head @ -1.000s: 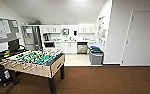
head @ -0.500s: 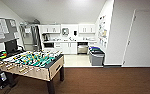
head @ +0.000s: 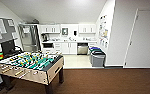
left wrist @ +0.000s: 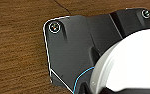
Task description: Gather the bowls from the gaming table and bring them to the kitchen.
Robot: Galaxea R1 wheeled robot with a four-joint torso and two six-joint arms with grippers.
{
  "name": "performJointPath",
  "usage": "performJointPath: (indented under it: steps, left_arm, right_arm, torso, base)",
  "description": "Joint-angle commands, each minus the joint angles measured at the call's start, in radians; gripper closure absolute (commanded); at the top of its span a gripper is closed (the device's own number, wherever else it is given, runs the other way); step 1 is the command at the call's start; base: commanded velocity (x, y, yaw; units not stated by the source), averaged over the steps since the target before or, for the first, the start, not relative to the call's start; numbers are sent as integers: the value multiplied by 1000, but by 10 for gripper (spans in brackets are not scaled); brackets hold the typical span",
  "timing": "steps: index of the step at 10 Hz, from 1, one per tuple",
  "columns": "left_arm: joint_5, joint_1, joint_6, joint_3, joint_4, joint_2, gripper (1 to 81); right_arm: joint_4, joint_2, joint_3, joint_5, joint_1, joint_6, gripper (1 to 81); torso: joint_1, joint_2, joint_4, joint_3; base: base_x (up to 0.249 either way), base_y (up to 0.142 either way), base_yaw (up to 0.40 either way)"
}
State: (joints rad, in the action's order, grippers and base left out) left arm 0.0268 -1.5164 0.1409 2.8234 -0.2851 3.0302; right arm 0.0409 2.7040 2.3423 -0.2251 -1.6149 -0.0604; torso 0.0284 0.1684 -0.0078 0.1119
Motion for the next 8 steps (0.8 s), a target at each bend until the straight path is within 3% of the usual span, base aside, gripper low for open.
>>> performJointPath:
  steps: [1,8]
  left_arm:
    - [-41,57,-4,4,-6,-7,811]
    - [-41,57,-4,4,-6,-5,811]
  right_arm:
    - [-12,-28,-2,41,46,2,811]
    - [-12,-25,-2,43,51,2,811]
  torso:
    - [0,0,0,0]
    - [0,0,0,0]
  base:
    - [188,0,0]
    - [193,0,0]
